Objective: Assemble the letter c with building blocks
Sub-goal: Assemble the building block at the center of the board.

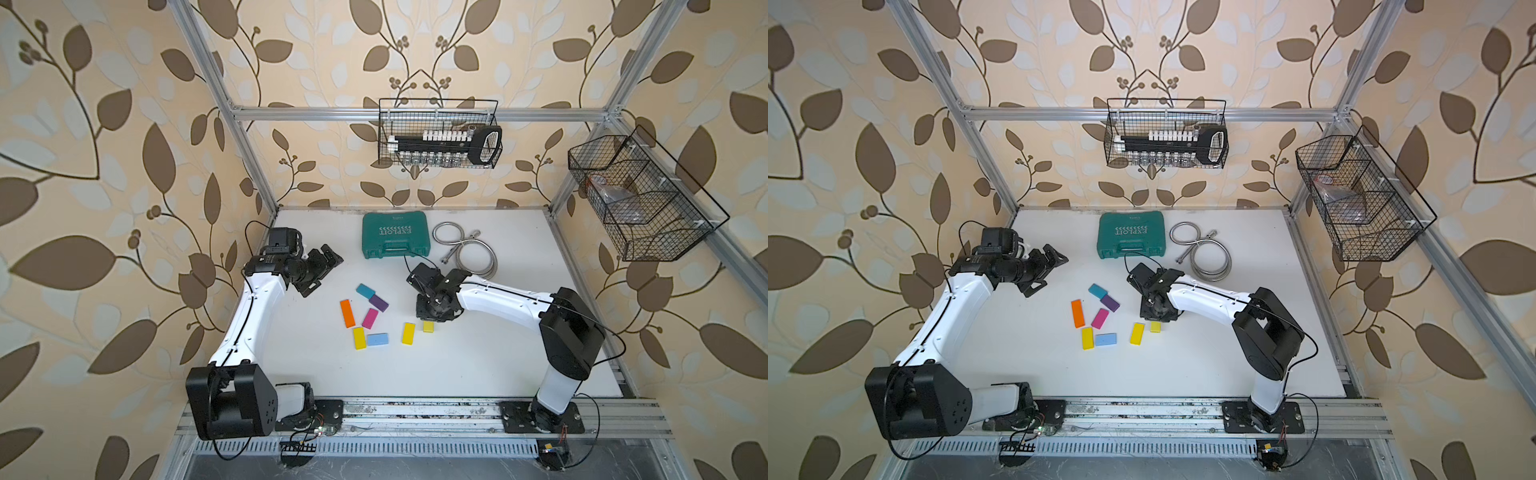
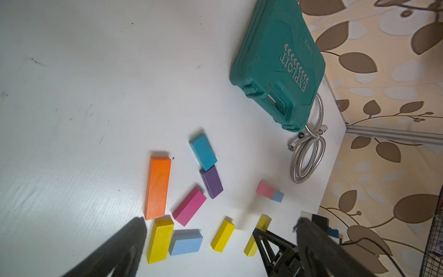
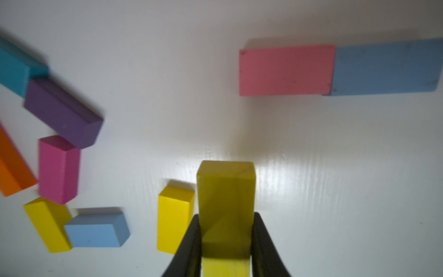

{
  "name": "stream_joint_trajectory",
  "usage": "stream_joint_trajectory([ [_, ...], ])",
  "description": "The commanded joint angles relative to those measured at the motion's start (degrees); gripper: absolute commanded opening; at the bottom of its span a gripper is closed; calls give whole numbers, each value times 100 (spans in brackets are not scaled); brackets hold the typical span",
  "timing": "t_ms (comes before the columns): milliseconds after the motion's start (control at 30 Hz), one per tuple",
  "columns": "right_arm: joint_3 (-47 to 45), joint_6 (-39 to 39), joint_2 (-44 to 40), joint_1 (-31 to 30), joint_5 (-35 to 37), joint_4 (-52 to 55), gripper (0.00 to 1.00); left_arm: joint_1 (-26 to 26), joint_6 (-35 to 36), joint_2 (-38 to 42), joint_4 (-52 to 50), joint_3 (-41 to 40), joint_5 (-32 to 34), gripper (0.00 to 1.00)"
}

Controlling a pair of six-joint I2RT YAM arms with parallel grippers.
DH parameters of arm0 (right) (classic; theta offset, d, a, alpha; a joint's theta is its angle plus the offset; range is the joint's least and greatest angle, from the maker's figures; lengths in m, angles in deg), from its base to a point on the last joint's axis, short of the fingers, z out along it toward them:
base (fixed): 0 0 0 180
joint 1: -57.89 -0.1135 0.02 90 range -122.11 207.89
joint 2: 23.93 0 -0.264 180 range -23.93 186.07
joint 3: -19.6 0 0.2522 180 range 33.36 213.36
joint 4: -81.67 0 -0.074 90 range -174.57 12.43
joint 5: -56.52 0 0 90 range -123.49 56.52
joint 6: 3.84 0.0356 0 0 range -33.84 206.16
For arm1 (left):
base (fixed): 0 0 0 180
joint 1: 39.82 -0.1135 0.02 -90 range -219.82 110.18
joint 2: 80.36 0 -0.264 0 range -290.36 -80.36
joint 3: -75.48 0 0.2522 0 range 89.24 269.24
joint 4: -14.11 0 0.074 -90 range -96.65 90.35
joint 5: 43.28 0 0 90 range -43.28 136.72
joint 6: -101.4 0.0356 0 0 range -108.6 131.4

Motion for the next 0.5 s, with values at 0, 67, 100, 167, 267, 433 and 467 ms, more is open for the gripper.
stream_joint_trajectory([
  [0,-194,-102,-18,62,111,-164,19,-38,-36,138,-26,-80,-137,99],
  [67,-253,-151,77,96,115,-184,20,-41,-49,142,-21,-88,-138,99],
  [100,-278,-174,140,119,90,-201,20,-45,-52,138,-22,-81,-138,99],
  [167,-318,-210,228,157,46,-259,20,-39,-58,139,-21,-71,-129,99],
  [267,-335,-264,334,189,4,-315,22,-42,-74,134,-21,-59,-112,99],
  [433,-385,-298,524,254,18,-355,25,-37,-101,116,5,-80,-94,99],
  [467,-395,-293,562,271,6,-369,25,-32,-102,112,5,-83,-94,99],
])
